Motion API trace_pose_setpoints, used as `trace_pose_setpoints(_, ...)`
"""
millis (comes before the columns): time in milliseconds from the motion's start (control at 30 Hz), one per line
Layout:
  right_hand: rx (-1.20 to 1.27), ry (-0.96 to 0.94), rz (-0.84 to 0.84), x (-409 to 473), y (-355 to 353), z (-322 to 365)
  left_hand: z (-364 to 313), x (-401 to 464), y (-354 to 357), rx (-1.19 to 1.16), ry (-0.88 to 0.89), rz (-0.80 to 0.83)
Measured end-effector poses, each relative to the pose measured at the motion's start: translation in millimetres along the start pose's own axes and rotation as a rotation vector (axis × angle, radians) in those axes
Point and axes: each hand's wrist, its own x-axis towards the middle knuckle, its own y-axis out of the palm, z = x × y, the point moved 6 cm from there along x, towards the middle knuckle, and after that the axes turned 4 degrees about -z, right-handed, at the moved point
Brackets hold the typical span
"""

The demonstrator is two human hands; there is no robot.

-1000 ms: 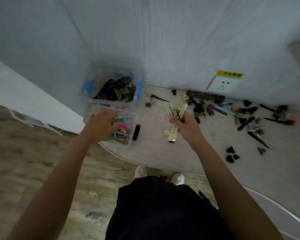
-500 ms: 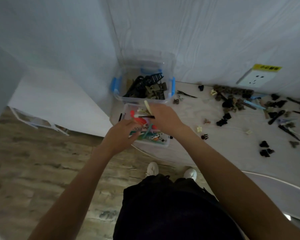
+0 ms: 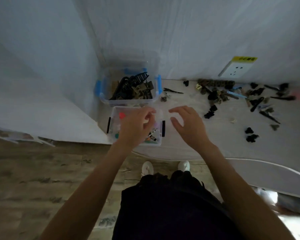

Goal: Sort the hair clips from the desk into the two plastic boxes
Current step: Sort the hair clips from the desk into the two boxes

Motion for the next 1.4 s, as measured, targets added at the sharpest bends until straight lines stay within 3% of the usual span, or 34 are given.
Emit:
trace_pose_setpoints(100,-0.008,0.15,-0.034,-13.9,-23.5,-52.2,-31.0,23.5,45.5,-0.064,0.045,0.138)
trace_pose_setpoints(267,-0.054,0.354,-0.018,-36.7,-47.9,-133.0,-38.7,49.4,125.1,-0.082,-0.087,0.377)
trace_pose_setpoints(467,-0.112,0.427,0.012,-24.9,-77.8,-221.6,-28.5,96.3,175.2,0.184,-0.157,0.318)
trace_pose_setpoints(733,-0.225,0.337,0.134,44.4,-76.8,-283.7,3.8,120.7,193.5,0.59,-0.227,0.33)
trace_pose_setpoints(967,-0.275,0.221,0.097,49.7,-67.0,-296.9,-14.0,119.4,226.7,0.359,-0.168,0.364)
trace_pose_setpoints(1167,-0.27,0.207,0.124,28.8,-66.4,-288.1,-35.6,125.9,231.7,0.183,-0.281,0.166)
trace_pose_setpoints(1400,-0.036,0.324,0.18,27.8,-81.9,-290.6,-36.5,132.0,256.0,0.187,-0.354,0.288)
